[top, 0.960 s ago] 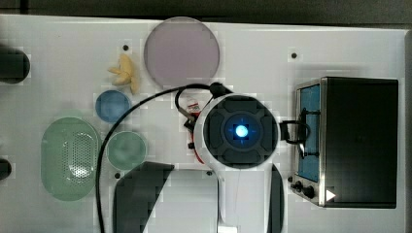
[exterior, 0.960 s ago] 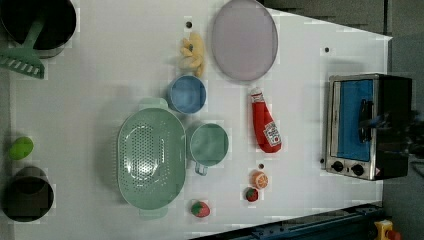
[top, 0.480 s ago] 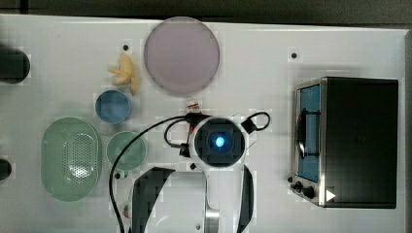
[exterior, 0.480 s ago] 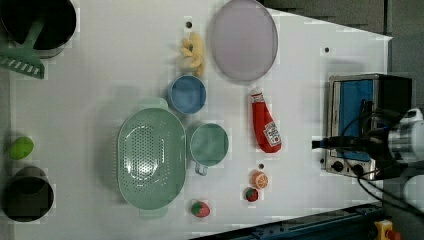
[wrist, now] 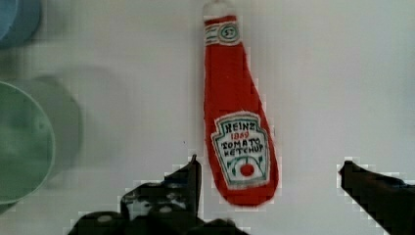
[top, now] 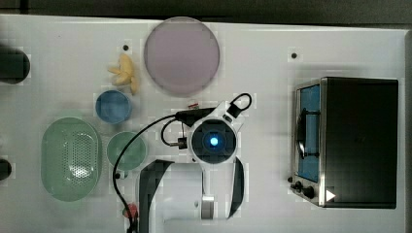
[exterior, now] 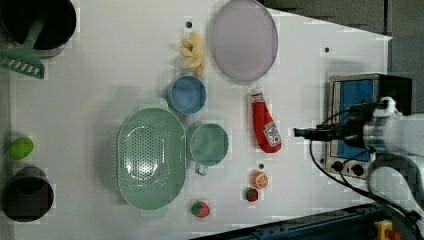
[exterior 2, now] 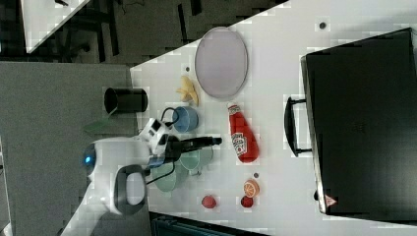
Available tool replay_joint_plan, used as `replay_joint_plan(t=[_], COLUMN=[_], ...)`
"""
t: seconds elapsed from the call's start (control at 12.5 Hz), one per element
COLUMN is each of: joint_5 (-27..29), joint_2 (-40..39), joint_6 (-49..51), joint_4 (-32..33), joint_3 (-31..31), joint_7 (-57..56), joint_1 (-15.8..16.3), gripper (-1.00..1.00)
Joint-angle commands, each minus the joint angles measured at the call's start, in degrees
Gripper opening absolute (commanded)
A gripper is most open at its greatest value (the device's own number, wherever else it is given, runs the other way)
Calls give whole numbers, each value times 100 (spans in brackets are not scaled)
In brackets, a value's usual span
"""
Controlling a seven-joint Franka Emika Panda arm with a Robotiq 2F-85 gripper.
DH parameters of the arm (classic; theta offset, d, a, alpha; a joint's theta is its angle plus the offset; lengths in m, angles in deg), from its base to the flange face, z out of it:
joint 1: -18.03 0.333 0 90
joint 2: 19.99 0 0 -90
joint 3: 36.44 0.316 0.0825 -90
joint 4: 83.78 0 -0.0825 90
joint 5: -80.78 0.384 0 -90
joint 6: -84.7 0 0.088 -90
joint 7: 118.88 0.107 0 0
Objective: Pick Ketchup from the table and place it in strainer.
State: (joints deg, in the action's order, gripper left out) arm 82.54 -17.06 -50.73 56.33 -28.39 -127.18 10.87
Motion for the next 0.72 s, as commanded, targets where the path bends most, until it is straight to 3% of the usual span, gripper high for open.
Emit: replay_joint_plan(t=[0.08, 0.72], joint_5=[-4, -206], joint_2=[-576, -1963], joint_6=[-357, -1934], joint_4=[41, 25], joint_3=[-17, -17], joint_7=[-412, -403], joint_1=[-51, -47], gripper=[100, 100])
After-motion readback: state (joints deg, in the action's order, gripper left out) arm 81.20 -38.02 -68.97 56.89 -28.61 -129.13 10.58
